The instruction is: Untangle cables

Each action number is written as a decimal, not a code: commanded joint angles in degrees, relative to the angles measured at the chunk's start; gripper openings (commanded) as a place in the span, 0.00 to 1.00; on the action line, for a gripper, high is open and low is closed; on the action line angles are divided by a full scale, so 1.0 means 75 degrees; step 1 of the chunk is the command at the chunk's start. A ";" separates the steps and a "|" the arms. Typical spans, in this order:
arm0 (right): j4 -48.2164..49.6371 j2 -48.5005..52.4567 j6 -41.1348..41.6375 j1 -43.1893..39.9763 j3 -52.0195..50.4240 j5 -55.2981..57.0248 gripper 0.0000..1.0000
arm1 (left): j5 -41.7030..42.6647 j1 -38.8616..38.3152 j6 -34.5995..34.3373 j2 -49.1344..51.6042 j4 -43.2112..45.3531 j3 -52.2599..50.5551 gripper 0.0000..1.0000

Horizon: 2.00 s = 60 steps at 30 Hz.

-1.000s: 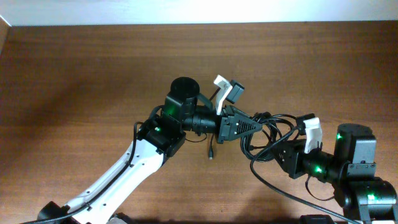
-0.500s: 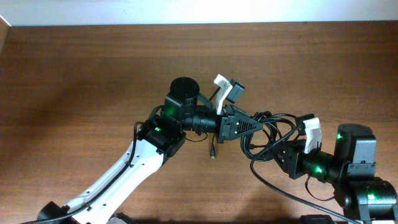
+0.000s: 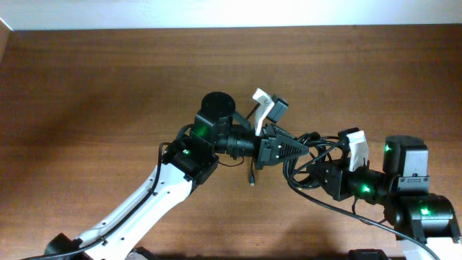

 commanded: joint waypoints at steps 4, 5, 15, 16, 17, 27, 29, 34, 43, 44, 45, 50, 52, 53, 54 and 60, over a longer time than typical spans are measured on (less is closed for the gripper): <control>0.0003 0.0020 -0.0102 -0.0012 0.0079 0.0041 0.21 | -0.0577 -0.0035 -0.0052 -0.0041 -0.0227 0.0064 0.00; -0.0012 0.0020 -0.0102 -0.0012 0.0079 0.0015 0.21 | -0.0778 -0.0020 -0.0055 -0.0041 -0.0428 0.0064 0.00; -0.0064 -0.0052 -0.0102 -0.0012 0.0082 -0.0303 0.05 | -0.2157 0.0172 -0.0574 -0.0041 -0.1909 0.0064 0.00; -0.0017 -0.0143 -0.0102 -0.0012 0.0082 -0.0306 0.05 | -0.2460 0.0172 -0.0822 -0.0041 -0.2171 0.0064 0.00; 0.0003 -0.0204 -0.0099 -0.0012 0.0082 -0.0306 0.05 | -0.2556 0.0172 -0.0895 -0.0041 -0.2241 0.0064 0.00; 0.0213 -0.1064 -0.0099 -0.0012 0.0082 -0.0309 0.05 | -0.2894 0.0172 -0.2031 -0.0041 -0.2387 0.0064 0.00; 0.0213 -0.1064 -0.0099 -0.0012 0.0082 -0.0306 0.05 | -0.2911 0.0172 -0.2221 -0.0041 -0.2378 0.0064 0.00; 0.0210 -0.1064 -0.0099 -0.0012 0.0082 -0.0300 0.05 | -0.2731 0.0455 -0.2474 -0.0041 -0.2095 0.0064 0.00; 0.0609 -0.1061 -0.0093 -0.0012 0.0082 -0.0286 0.05 | -0.2390 0.1008 -0.2506 -0.0041 -0.2133 0.0064 0.00; 0.0714 -0.1061 -0.0070 -0.0015 0.0082 -0.0239 0.05 | -0.2390 0.1008 -0.2640 -0.0041 -0.2130 0.0064 0.00; 0.0833 -0.1061 -0.0070 -0.0012 0.0082 -0.0236 0.05 | -0.2384 0.1008 -0.2736 -0.0041 -0.2130 0.0064 0.00; 0.1035 -0.1061 0.0527 -0.0015 0.0082 0.0933 0.05 | -0.1859 0.1008 -0.2763 -0.0044 -0.2063 0.0064 0.00; 0.1183 -0.1061 0.0804 -0.0015 0.0082 0.1209 0.11 | -0.1635 0.1008 -0.2760 -0.0044 -0.2040 0.0064 0.00; 0.1338 -0.1061 0.0807 -0.0015 0.0082 0.1209 0.17 | -0.1582 0.1008 -0.2760 -0.0044 -0.2040 0.0064 0.00; 0.1434 -0.1061 0.0807 -0.0015 0.0082 0.1212 0.21 | -0.1553 0.1008 -0.2757 -0.0044 -0.2040 0.0064 0.00; 0.1536 -0.1046 0.0825 -0.0015 0.0082 0.1373 0.33 | -0.1378 0.1008 -0.2754 -0.0047 -0.2031 0.0064 0.00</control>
